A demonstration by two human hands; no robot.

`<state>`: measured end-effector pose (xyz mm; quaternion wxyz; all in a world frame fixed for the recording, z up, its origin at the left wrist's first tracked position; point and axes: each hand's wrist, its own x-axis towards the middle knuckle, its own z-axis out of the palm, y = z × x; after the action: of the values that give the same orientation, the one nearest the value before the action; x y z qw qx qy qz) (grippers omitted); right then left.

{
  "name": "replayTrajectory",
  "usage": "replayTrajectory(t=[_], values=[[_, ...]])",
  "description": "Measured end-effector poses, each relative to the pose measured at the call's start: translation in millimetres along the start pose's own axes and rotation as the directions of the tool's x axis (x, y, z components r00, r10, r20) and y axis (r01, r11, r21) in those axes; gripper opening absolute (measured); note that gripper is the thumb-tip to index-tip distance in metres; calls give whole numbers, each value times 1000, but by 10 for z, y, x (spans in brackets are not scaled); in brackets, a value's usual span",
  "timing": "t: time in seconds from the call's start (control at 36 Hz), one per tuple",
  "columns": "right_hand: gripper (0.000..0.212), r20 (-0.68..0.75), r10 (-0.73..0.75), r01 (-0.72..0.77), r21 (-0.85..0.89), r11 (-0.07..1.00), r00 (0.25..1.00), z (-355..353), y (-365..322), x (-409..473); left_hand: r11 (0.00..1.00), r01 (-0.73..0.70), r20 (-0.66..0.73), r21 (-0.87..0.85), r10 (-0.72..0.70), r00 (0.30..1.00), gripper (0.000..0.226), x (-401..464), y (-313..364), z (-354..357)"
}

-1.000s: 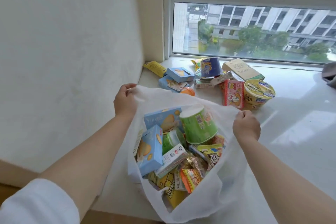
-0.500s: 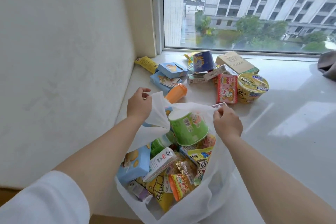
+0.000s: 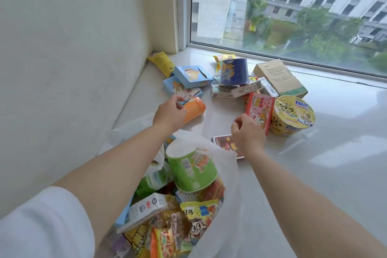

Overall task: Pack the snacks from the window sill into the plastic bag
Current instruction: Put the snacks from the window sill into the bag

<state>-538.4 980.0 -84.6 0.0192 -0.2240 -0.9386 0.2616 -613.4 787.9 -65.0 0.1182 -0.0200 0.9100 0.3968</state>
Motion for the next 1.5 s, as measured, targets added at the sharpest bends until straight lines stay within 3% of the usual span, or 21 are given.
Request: replayTrajectory(t=[0.25,0.42,0.58,0.81,0.97,1.25,1.33,1.5], values=[[16,99,-12,16,-39,999,995,352,-106,634,973,38,177,229,-80,981,44,768,-60,239],[19,164,-2,13,-66,998,986,562,-99,1141,934,7,209,358,-87,974,49,1363,-190,408],[28,287,37,4,-141,990,957,827,-2,1648,894,-75,299,442,-68,952,85,1778,-316,651],[45,369,8,114,-307,945,929,1178,89,2098,710,-181,355,681,-104,929,125,2022,-481,974],[47,320,-91,202,-332,921,943,1360,69,2347,727,-167,419,665,-179,890,132,2185,-532,1023],[86,310,-56,190,-424,886,949,1505,92,2495,666,-271,461,695,-124,879,132,2199,-590,992],[77,290,-85,207,-424,882,953,1510,100,2433,627,-302,468,718,-114,876,131,2161,-607,995],[38,291,-192,315,-473,823,937,1503,235,2160,590,-352,487,727,-81,870,124,2022,-614,1000]])
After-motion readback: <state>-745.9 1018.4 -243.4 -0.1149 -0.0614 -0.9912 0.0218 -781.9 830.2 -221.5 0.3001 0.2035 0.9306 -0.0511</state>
